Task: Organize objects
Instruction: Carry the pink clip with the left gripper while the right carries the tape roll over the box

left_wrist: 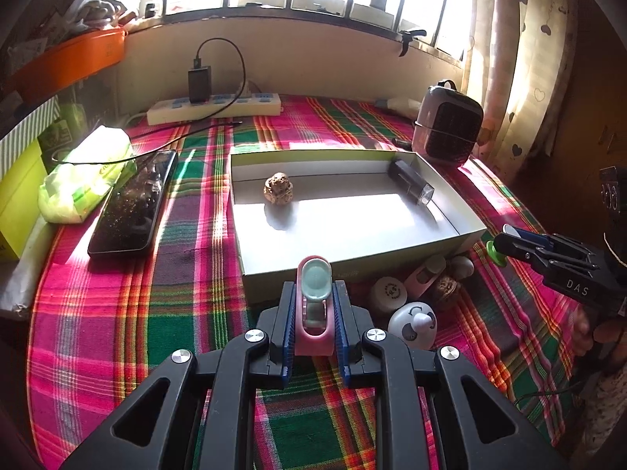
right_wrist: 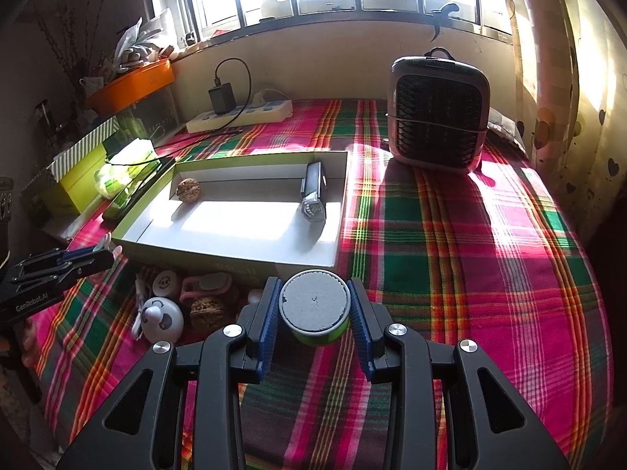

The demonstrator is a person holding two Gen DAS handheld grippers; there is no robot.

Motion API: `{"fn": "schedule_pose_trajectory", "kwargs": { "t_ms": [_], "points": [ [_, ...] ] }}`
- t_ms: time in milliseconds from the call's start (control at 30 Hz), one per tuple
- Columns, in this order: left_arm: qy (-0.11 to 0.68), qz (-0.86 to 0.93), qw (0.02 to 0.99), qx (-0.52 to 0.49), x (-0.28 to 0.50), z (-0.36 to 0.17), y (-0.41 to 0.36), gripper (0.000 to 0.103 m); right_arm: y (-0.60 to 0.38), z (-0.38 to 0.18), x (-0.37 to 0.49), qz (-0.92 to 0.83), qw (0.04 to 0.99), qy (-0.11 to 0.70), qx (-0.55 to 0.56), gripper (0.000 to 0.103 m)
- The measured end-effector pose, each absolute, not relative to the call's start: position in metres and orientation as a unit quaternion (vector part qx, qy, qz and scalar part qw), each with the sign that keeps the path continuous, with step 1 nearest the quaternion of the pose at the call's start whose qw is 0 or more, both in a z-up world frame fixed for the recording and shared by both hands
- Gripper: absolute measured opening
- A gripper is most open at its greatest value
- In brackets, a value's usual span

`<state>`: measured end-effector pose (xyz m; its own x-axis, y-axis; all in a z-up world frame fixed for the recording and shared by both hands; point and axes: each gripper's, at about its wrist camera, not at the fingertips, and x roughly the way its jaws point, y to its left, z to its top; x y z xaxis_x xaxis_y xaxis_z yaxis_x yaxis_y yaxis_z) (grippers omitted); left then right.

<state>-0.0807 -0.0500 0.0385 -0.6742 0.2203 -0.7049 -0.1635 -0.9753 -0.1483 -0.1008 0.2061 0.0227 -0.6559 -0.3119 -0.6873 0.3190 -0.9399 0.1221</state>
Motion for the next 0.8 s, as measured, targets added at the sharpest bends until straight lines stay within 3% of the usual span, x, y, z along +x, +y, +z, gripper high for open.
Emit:
{"fn": "schedule_pose_trajectory", "kwargs": {
  "t_ms": [800],
  "points": [
    [-0.025,0.916,0.106,-0.385,-0.126,0.044,-0.040,0.016,0.165,0.046,-0.145,-0.906,0.216,0.014,0.363,0.035]
  ]
}}
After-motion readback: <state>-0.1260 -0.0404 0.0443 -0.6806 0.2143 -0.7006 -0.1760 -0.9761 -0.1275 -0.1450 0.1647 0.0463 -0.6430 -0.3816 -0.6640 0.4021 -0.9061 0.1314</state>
